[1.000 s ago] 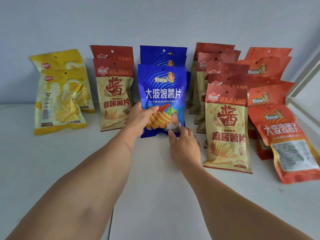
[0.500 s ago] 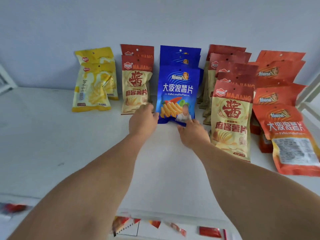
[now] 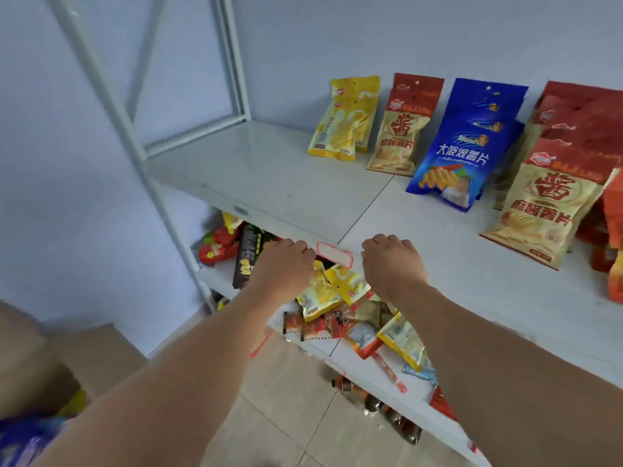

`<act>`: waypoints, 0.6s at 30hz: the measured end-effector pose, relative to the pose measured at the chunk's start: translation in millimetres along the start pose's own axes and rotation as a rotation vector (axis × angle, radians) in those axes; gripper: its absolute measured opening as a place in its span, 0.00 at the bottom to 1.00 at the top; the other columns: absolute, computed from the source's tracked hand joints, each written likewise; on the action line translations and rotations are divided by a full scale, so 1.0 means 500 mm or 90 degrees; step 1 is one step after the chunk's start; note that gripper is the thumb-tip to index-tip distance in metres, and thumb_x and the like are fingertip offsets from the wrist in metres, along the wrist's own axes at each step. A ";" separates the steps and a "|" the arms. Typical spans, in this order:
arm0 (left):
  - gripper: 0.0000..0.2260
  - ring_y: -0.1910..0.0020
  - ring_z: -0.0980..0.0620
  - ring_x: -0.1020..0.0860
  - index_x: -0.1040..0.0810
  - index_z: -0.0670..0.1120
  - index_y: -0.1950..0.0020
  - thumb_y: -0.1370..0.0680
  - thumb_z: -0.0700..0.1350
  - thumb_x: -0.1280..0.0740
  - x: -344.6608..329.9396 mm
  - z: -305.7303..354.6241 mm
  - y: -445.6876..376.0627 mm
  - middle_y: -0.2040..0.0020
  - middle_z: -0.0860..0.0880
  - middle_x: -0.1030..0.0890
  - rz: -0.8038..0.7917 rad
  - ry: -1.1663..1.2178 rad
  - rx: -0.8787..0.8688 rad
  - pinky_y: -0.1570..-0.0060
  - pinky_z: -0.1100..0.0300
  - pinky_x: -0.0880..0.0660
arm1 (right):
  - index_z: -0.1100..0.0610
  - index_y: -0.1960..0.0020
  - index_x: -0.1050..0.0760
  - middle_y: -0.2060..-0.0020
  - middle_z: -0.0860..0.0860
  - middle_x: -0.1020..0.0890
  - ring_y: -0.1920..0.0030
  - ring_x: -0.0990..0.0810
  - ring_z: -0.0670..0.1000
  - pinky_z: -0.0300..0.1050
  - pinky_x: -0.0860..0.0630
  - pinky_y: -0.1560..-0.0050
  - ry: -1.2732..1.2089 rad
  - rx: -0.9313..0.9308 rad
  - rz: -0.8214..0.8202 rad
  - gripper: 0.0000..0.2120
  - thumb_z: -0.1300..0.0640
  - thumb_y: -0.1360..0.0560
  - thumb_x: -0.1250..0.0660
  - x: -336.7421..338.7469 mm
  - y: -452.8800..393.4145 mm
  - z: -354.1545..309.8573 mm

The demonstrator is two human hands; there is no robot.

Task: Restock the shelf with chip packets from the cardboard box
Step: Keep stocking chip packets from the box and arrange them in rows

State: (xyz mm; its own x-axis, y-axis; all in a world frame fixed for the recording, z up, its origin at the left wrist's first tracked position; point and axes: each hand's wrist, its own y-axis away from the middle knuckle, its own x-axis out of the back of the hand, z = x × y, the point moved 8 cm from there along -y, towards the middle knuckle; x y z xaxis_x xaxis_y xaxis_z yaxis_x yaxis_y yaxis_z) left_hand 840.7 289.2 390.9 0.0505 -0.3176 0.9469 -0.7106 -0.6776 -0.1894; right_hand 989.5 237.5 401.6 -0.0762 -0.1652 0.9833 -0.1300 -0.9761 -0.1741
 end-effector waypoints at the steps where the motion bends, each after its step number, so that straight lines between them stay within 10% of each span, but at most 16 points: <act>1: 0.12 0.42 0.44 0.22 0.22 0.46 0.39 0.16 0.46 0.43 -0.001 -0.017 0.047 0.42 0.47 0.20 -0.002 0.001 0.013 0.45 0.50 0.26 | 0.54 0.39 0.26 0.42 0.51 0.22 0.41 0.25 0.55 0.48 0.31 0.40 -0.003 0.025 -0.003 0.12 0.59 0.19 0.44 0.002 0.017 -0.044; 9: 0.12 0.44 0.45 0.21 0.21 0.46 0.39 0.17 0.46 0.41 -0.036 -0.151 0.438 0.43 0.49 0.20 -0.104 -0.004 0.123 0.49 0.52 0.28 | 0.54 0.36 0.29 0.39 0.53 0.24 0.37 0.27 0.55 0.50 0.32 0.36 0.033 0.194 -0.078 0.14 0.59 0.21 0.41 -0.044 0.165 -0.424; 13: 0.06 0.65 0.47 0.20 0.16 0.47 0.59 0.32 0.46 0.22 -0.061 -0.232 0.649 0.63 0.50 0.19 -0.115 -0.008 0.156 0.68 0.57 0.27 | 0.53 0.38 0.28 0.40 0.53 0.23 0.39 0.26 0.56 0.51 0.30 0.40 0.017 0.231 -0.093 0.12 0.59 0.20 0.42 -0.068 0.244 -0.615; 18: 0.13 0.45 0.45 0.22 0.22 0.46 0.38 0.16 0.46 0.43 -0.127 -0.327 0.918 0.42 0.47 0.20 -0.167 0.005 0.211 0.48 0.51 0.27 | 0.53 0.35 0.28 0.39 0.52 0.23 0.37 0.26 0.55 0.51 0.29 0.41 -0.007 0.266 -0.135 0.15 0.59 0.19 0.45 -0.111 0.351 -0.850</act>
State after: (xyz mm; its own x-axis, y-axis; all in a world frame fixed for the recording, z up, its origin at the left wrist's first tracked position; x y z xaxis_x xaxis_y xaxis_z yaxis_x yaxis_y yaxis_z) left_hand 396.7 106.7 286.2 0.1931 -0.1024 0.9758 -0.4108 -0.9116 -0.0144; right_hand 550.6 135.4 294.1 -0.0794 0.0442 0.9959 0.2674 -0.9615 0.0640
